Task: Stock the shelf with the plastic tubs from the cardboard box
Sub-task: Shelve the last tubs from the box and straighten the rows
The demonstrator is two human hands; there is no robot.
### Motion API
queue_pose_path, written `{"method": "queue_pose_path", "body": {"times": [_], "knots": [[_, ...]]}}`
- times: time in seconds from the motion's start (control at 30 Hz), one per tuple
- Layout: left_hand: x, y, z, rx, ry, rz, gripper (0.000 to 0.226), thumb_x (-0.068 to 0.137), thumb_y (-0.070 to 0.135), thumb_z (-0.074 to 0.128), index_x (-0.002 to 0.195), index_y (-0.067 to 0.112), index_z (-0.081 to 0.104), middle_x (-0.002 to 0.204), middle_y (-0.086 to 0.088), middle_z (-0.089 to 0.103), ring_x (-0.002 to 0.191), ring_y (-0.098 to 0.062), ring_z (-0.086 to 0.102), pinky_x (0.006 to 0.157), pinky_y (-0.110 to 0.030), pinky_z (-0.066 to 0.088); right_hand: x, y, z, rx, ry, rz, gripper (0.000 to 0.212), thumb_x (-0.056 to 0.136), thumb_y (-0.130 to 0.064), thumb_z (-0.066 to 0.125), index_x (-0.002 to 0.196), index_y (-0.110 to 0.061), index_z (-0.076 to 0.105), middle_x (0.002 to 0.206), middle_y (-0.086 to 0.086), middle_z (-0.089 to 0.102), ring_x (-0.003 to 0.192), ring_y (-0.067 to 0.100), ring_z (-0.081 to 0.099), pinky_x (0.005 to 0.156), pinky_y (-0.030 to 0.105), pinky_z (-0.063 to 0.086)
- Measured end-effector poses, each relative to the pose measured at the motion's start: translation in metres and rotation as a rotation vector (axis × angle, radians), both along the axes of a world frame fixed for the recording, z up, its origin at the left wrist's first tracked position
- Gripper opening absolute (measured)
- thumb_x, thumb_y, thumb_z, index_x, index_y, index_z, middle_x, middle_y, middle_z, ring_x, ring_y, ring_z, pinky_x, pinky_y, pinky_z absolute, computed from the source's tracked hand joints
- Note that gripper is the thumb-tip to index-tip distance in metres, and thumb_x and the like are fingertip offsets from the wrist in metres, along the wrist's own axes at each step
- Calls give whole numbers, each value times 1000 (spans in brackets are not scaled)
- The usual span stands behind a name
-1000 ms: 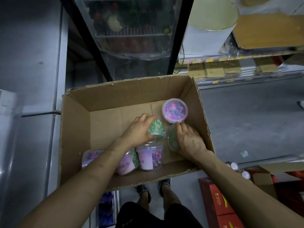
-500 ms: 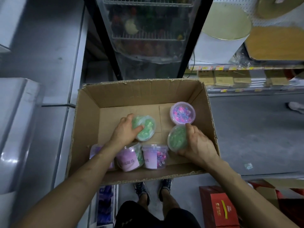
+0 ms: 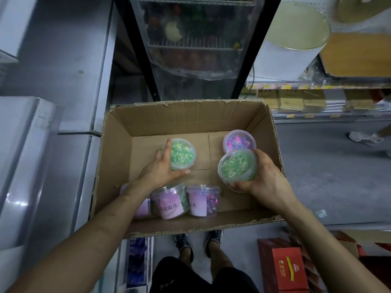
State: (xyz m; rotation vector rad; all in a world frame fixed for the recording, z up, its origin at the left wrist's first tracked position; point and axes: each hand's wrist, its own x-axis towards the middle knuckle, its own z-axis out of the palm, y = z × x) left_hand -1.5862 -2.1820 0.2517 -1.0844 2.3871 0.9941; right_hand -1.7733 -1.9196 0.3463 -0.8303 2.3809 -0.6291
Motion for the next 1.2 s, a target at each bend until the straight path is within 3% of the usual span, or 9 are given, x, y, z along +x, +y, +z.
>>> {"method": "queue_pose_path", "body": {"times": [0.13, 0.27, 0.43, 0.53, 0.63, 0.8, 0.9, 1.03, 1.2], "knots": [[0, -6, -5, 0, 35, 48, 136, 66, 81, 75, 157, 39, -17, 159, -12, 28, 137, -37, 47, 106, -53, 46, 0, -1, -1, -47, -55, -38, 101, 58, -62, 91, 142, -37, 41, 132, -15, 58, 118, 12, 61, 95, 44, 58], [-10, -10, -4, -70, 48, 84, 131, 60, 86, 73, 158, 33, 5, 154, -10, 34, 139, -36, 40, 109, -52, 43, -2, 0, -1, -36, -93, -98, 119, 51, -74, 84, 152, -34, 35, 137, -11, 60, 120, 14, 62, 97, 46, 58], [-27, -13, 3, -212, 82, 136, 119, 65, 84, 73, 150, 12, 33, 146, -6, 27, 139, -34, 32, 108, -46, 43, -4, -4, -2, -50, -170, -127, 123, 54, -71, 87, 157, -29, 33, 140, -8, 61, 120, 15, 63, 100, 44, 58], [-35, -15, 6, -224, 95, 131, 113, 75, 71, 76, 153, 2, 31, 145, -12, 30, 138, -37, 34, 111, -43, 41, -4, -9, -3, -61, -178, -144, 118, 60, -61, 93, 157, -27, 34, 141, -7, 61, 121, 14, 62, 102, 42, 57], [-39, -14, 9, -203, 73, 119, 114, 78, 61, 77, 157, -1, 23, 148, -17, 33, 138, -40, 36, 112, -42, 37, -2, -14, -3, -73, -177, -147, 120, 57, -64, 92, 156, -27, 36, 140, -7, 61, 121, 14, 62, 102, 42, 57], [-48, -8, 14, -209, -35, 118, 131, 72, 84, 66, 160, 2, 16, 161, -15, 26, 146, -36, 29, 117, -47, 35, 0, -27, -9, -60, -217, -142, 114, 64, -55, 94, 157, -25, 34, 142, -7, 57, 126, 15, 60, 103, 42, 57], [-48, -9, 13, -265, -45, 126, 129, 69, 94, 55, 160, 8, 22, 158, -11, 32, 142, -35, 33, 111, -50, 37, 1, -36, -18, -47, -199, -111, 98, 64, -56, 93, 145, -29, 45, 127, -13, 60, 118, 11, 63, 98, 40, 59], [-39, -17, 11, -277, -48, 134, 121, 73, 92, 53, 158, 8, 29, 154, -12, 38, 137, -37, 35, 109, -48, 36, 7, -47, -32, -35, -167, -105, 76, 67, -48, 95, 126, -36, 49, 110, -21, 59, 100, -1, 61, 88, 27, 56], [-29, -31, 12, -210, 0, 106, 97, 78, 77, 66, 146, 10, 49, 144, -14, 42, 131, -38, 44, 109, -39, 40, 16, -71, -46, 20, -173, -28, 101, 53, -68, 86, 137, -26, 49, 128, -6, 57, 116, 13, 59, 96, 41, 58]]}}
